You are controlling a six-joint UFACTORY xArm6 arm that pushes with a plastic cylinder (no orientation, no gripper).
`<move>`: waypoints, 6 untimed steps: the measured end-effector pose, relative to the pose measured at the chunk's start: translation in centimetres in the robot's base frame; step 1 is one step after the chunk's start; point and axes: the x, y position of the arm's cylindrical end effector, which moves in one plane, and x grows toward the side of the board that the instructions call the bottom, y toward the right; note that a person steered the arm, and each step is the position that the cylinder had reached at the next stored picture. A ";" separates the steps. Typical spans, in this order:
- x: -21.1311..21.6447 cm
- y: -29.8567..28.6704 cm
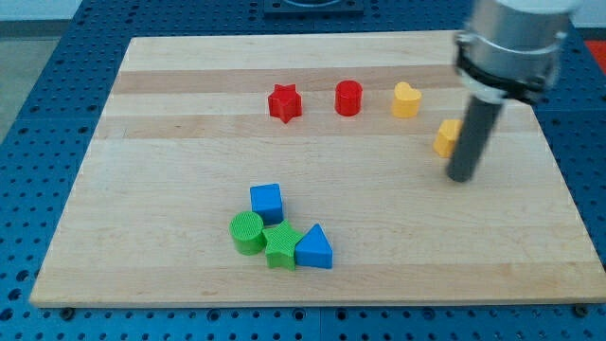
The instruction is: Move the yellow hexagon vertically below the yellow heart
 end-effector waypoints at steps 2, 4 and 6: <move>-4.4 10.3; -6.7 4.2; -5.1 -0.4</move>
